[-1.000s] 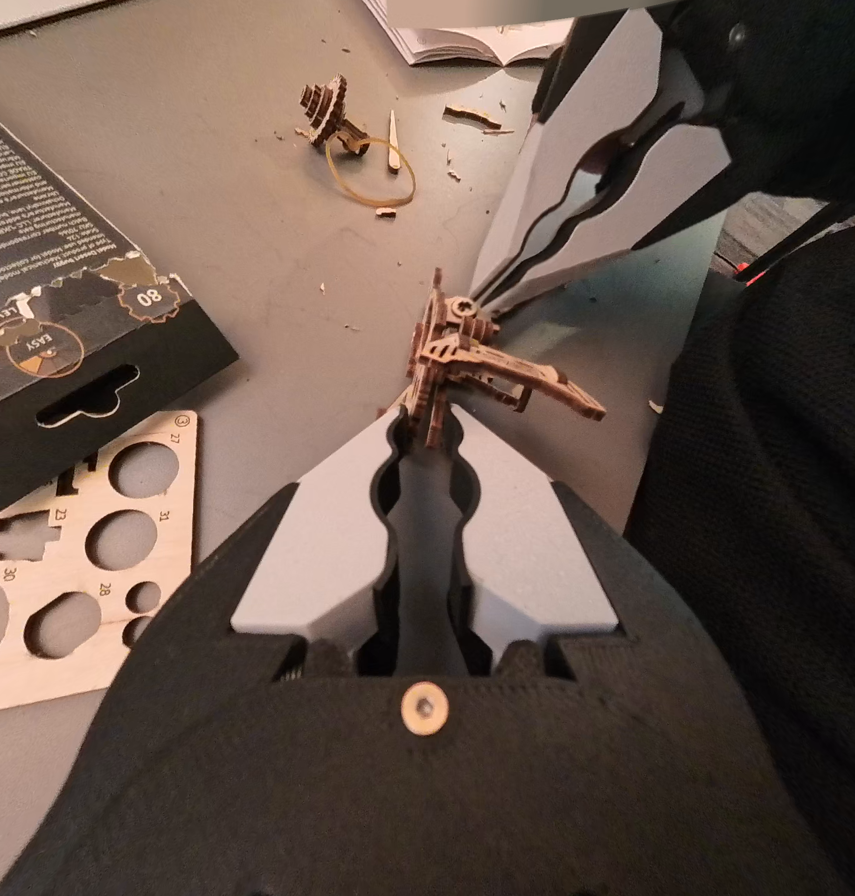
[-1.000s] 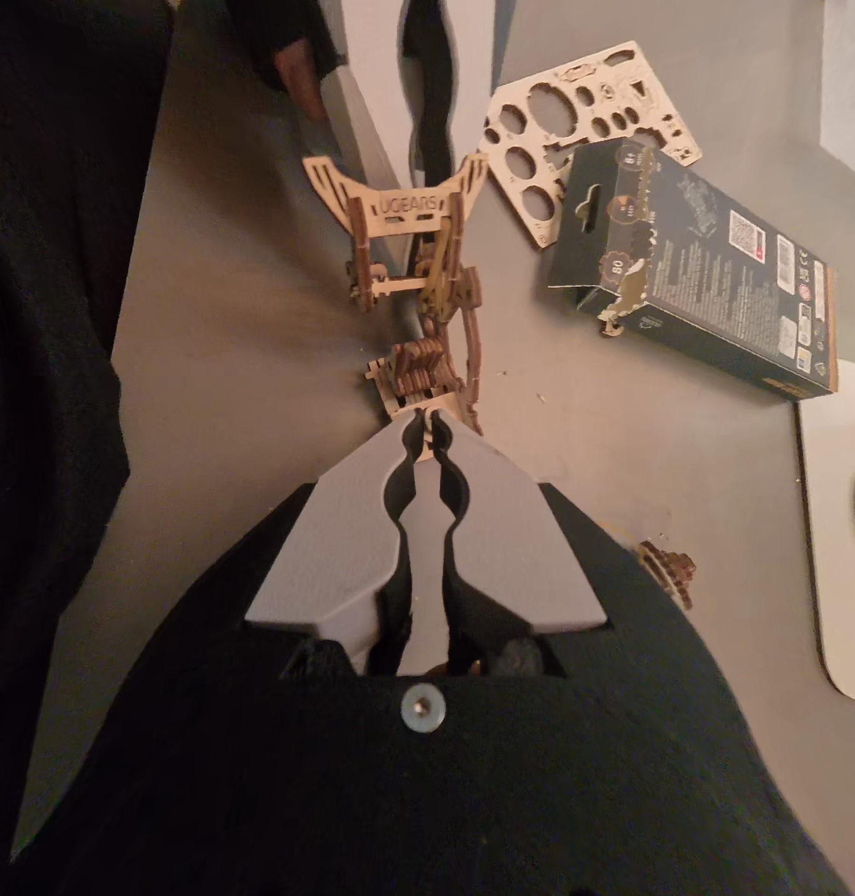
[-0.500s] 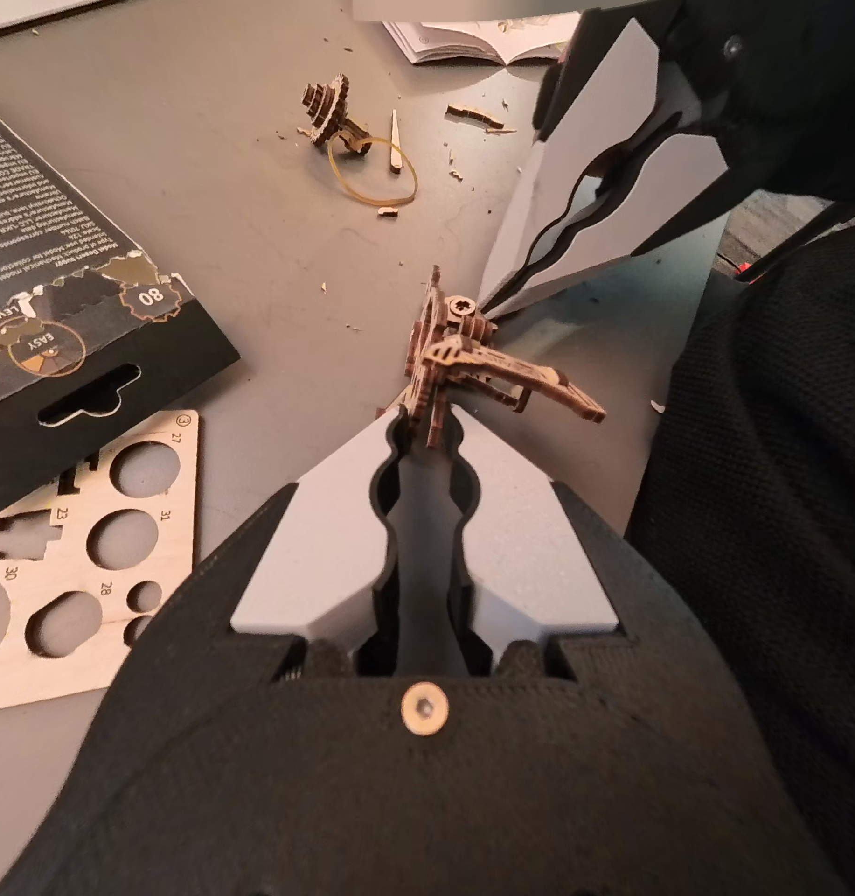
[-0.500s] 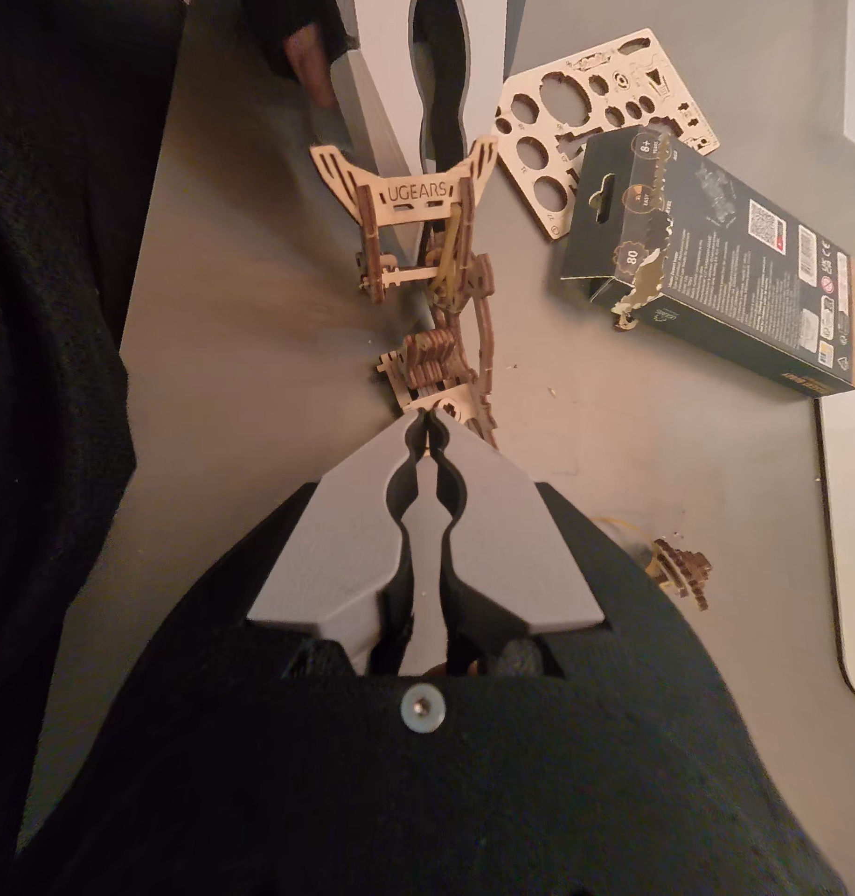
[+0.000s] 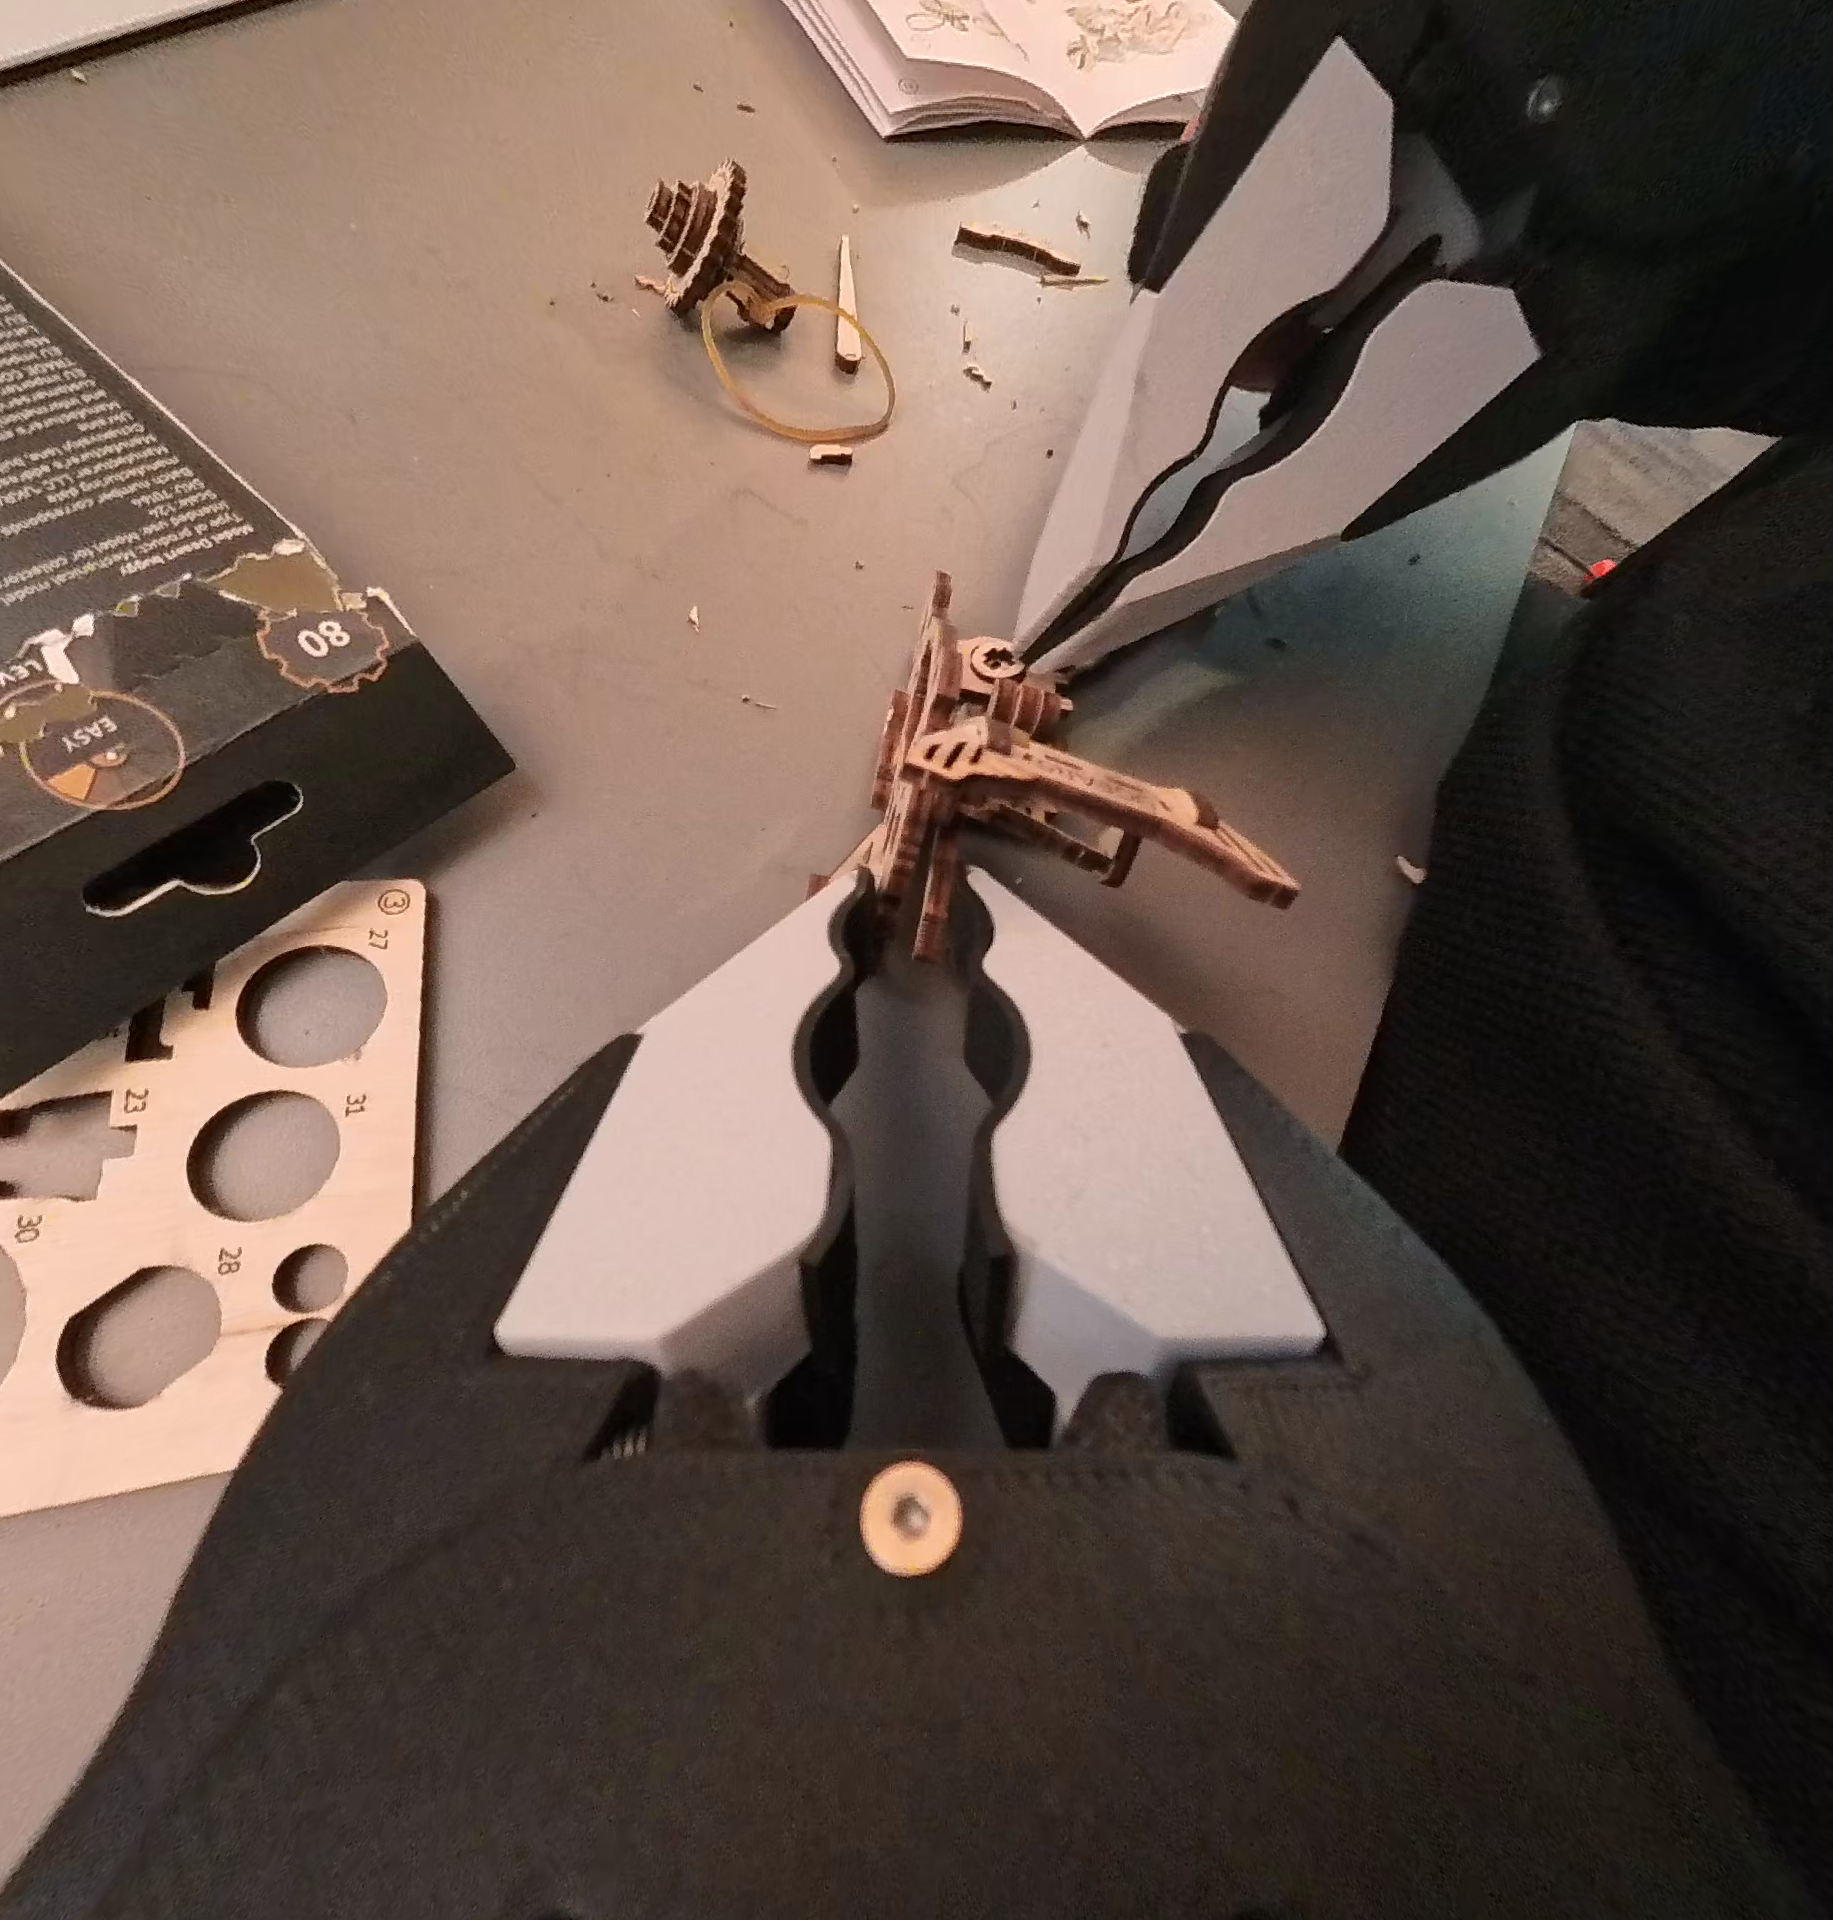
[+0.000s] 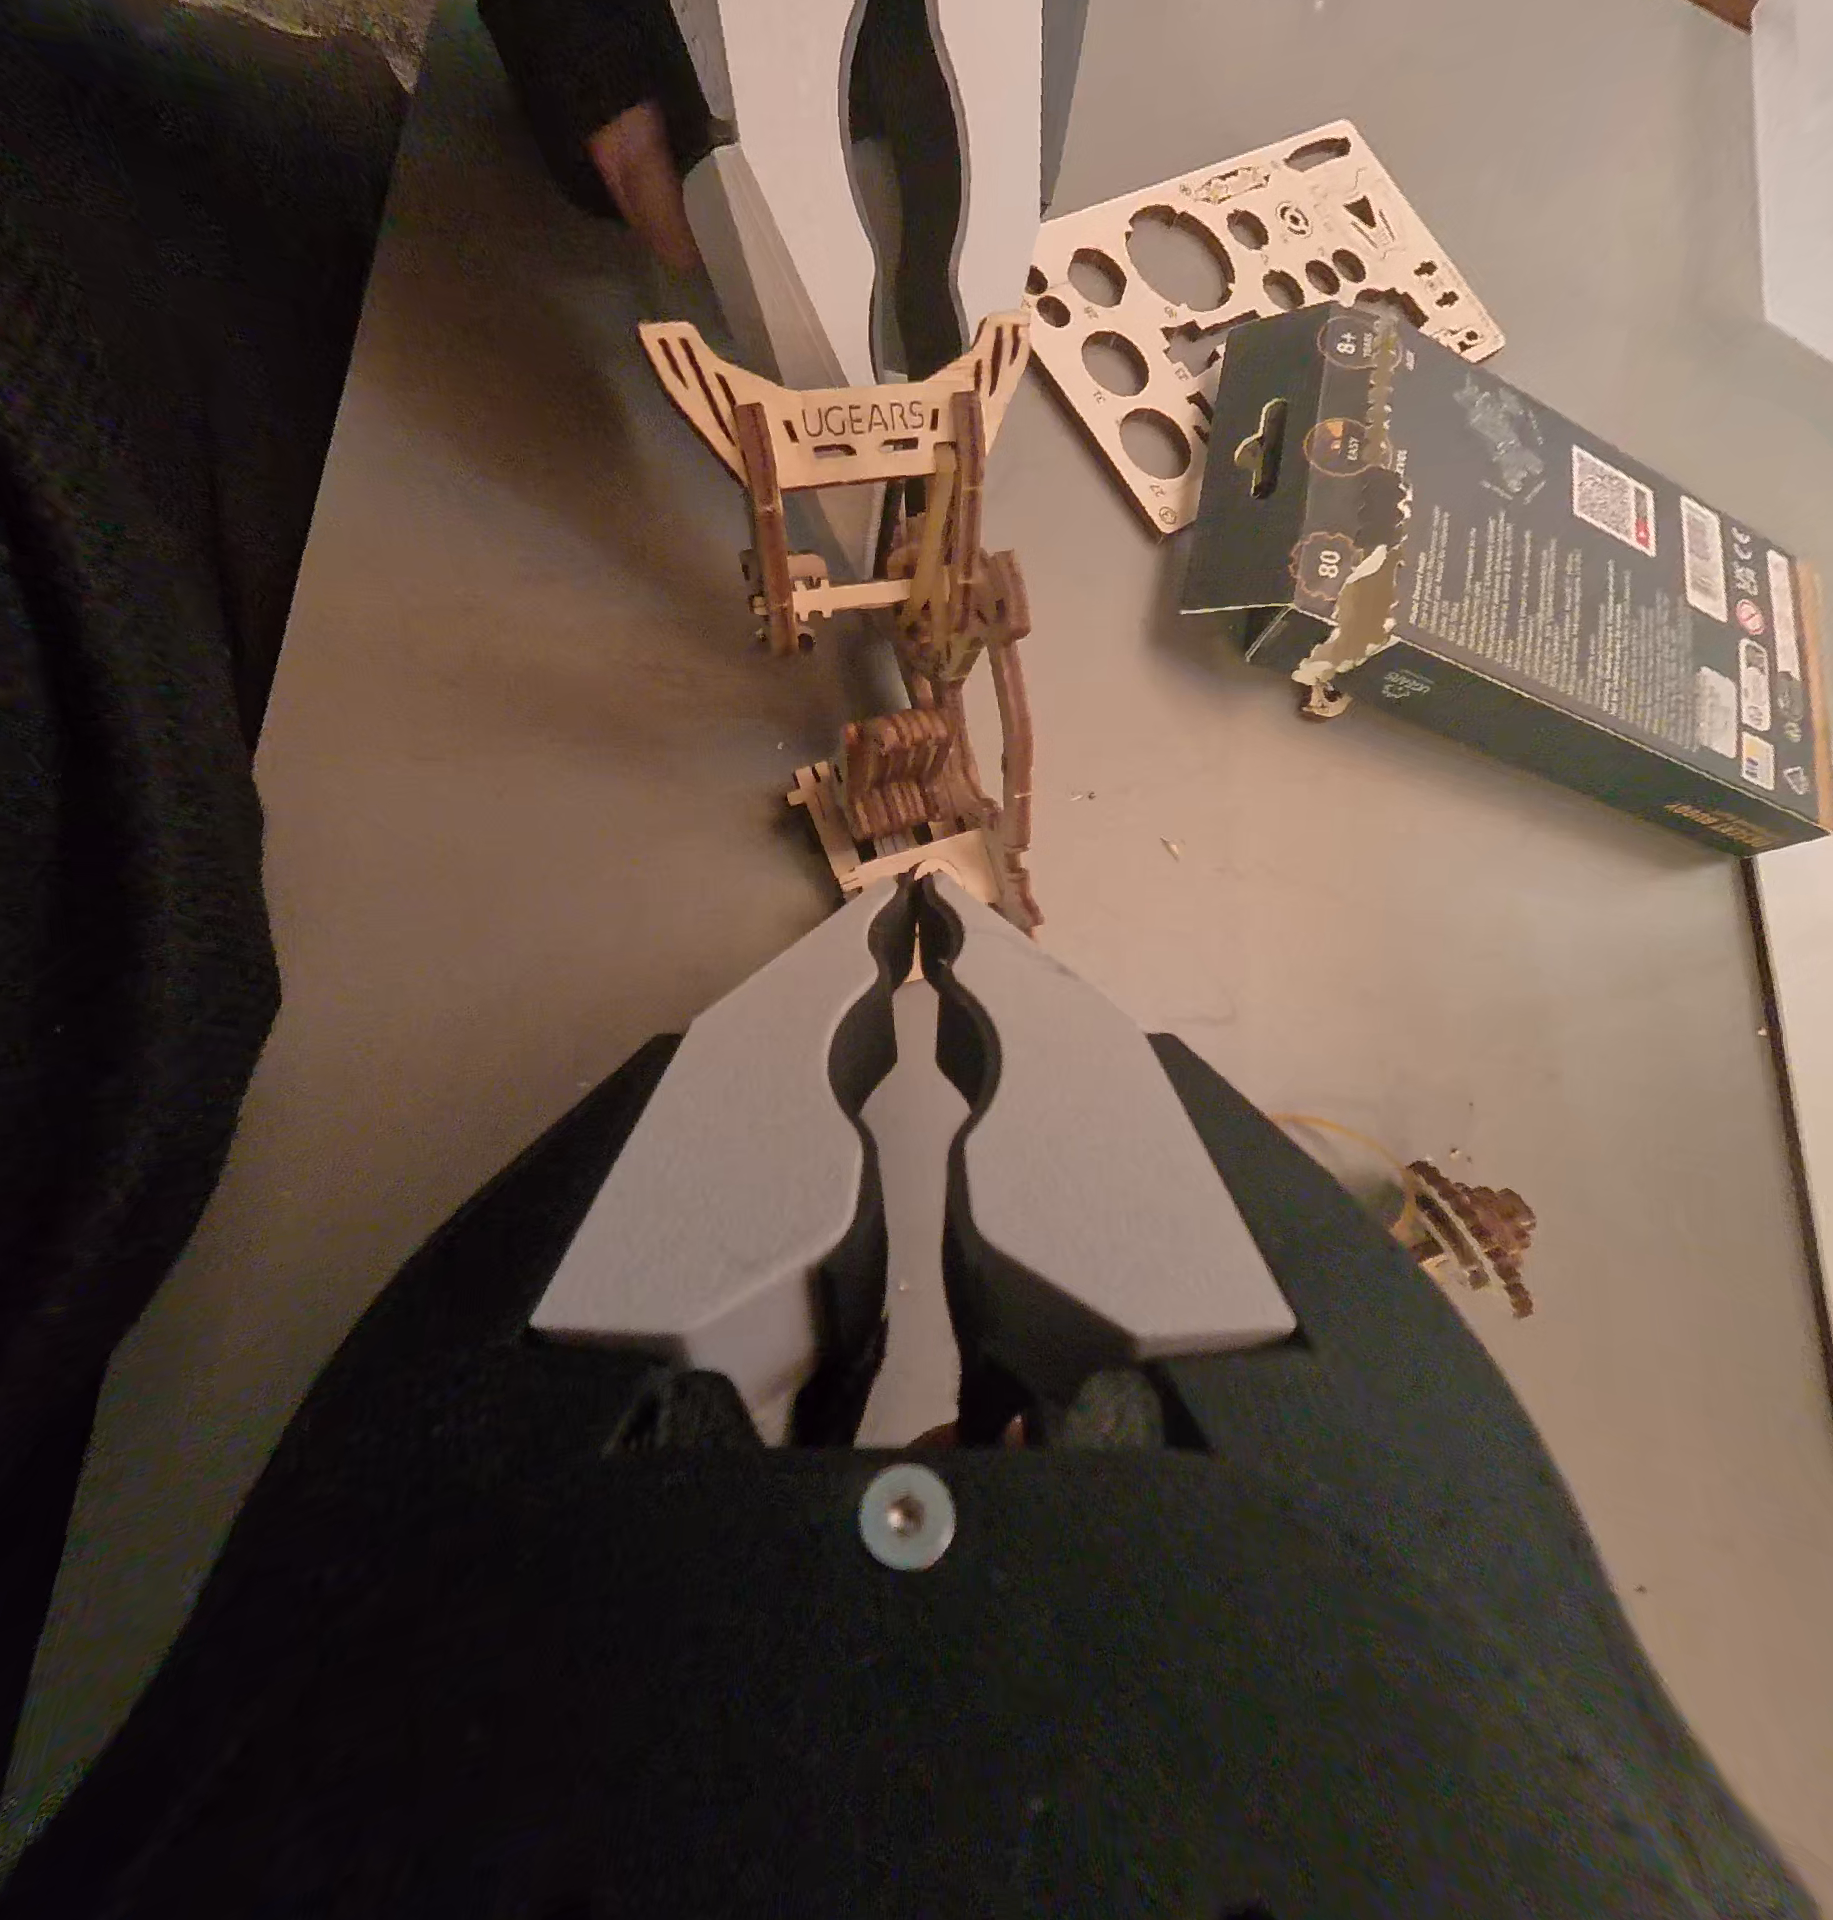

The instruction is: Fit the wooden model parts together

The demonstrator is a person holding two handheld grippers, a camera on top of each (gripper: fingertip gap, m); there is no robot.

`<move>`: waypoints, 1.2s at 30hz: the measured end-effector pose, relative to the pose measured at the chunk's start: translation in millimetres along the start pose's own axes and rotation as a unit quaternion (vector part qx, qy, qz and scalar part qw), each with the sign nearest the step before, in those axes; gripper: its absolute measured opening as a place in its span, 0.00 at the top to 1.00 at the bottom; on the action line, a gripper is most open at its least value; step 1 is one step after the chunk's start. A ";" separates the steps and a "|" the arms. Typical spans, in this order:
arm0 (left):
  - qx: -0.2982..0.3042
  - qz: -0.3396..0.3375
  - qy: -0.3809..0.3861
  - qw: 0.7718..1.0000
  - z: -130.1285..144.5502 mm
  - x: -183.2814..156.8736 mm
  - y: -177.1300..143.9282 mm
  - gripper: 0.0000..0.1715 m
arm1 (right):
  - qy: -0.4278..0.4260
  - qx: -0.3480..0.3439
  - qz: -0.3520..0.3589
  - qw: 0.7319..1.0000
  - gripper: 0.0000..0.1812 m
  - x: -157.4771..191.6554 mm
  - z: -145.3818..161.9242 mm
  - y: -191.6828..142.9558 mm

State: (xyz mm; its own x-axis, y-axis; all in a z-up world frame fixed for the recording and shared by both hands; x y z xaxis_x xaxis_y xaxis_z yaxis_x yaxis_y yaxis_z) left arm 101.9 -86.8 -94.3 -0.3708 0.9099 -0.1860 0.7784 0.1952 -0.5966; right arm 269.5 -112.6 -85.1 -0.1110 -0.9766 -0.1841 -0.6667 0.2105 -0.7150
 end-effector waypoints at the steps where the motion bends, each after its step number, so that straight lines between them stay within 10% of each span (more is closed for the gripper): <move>1: 0.000 -0.001 0.001 1.000 0.1 -0.1 0.1 0.93 | -0.007 0.003 0.004 1.000 1.00 0.8 -0.2 0.3; 36: 0.001 -0.003 -0.002 1.000 0.4 0.5 -0.2 0.93 | -0.100 0.239 -0.079 0.963 1.00 -5.9 -32.7 10.7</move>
State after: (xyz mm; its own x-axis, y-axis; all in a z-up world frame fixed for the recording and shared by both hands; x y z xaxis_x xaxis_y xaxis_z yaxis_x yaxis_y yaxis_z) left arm 101.3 -86.6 -94.5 -0.3771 0.9076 -0.1848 0.7751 0.2000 -0.5993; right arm 239.0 -106.0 -69.5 0.1403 -0.9803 -0.1391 -0.2438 0.1020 -0.9645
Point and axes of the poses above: each gripper's, where its closed fingertips meet, y out along the fingers, z out of its underside, x = y × z across the jaws, the point moved 8 cm from there along -y, back along the fingers, and after that the axes turned 7 degrees about -z, right-handed, at the moved point
